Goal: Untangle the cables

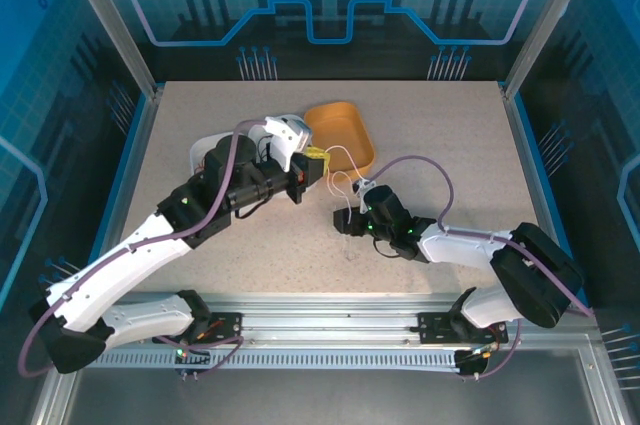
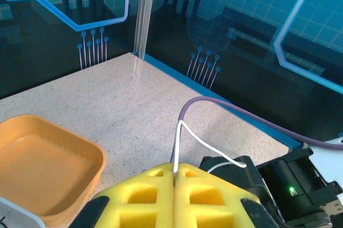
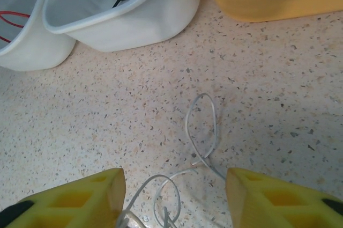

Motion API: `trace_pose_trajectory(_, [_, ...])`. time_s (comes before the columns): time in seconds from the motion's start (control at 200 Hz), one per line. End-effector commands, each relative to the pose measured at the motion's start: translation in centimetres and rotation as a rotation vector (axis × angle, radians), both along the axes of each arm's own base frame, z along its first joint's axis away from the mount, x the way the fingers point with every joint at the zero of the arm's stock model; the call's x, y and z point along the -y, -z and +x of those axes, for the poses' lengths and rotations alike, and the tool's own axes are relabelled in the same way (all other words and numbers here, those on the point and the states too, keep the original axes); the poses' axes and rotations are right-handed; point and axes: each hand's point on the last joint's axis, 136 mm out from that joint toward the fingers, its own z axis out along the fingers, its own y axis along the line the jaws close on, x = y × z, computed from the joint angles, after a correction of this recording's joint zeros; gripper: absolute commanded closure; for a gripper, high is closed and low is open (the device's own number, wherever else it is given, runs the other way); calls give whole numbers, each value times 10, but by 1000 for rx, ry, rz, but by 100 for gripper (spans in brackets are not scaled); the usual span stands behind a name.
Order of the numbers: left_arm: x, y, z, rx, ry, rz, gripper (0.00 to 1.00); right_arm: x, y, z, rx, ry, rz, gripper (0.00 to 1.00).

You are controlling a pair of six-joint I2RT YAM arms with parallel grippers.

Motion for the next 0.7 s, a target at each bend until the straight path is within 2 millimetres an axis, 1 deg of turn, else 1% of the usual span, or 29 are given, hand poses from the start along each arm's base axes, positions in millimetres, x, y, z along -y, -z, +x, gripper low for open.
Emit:
trace_pose_trajectory(0.0, [-13, -43, 1, 108, -46, -59, 100, 10, 5, 3, -6, 50, -11, 52])
trace_pose_trajectory(0.16, [-30, -58, 8, 149, -138, -51, 100, 19, 9, 1, -12, 73, -19, 67])
trace_pose_trajectory(0.195, [-34, -62, 9, 159, -158, -48, 100, 22, 8, 1, -10, 79, -19, 69])
trace_pose_trajectory(0.21, [-36, -63, 10, 163, -166, -48, 100, 25, 13, -2, -27, 82, -35, 69])
trace_pose_trajectory(0.35, [-50, -77, 14, 195, -222, -56, 100, 38, 18, -5, -41, 112, -51, 67])
trace_pose_trajectory(0.47, [-56, -85, 18, 210, -245, -69, 100, 46, 20, -8, -48, 130, -56, 64])
trace_pose_trajectory(0.54, [-58, -87, 24, 210, -261, -70, 100, 48, 19, -8, -50, 135, -58, 61])
trace_pose_trajectory(0.695, [-64, -88, 44, 196, -304, -52, 100, 53, 16, -9, -46, 145, -69, 56])
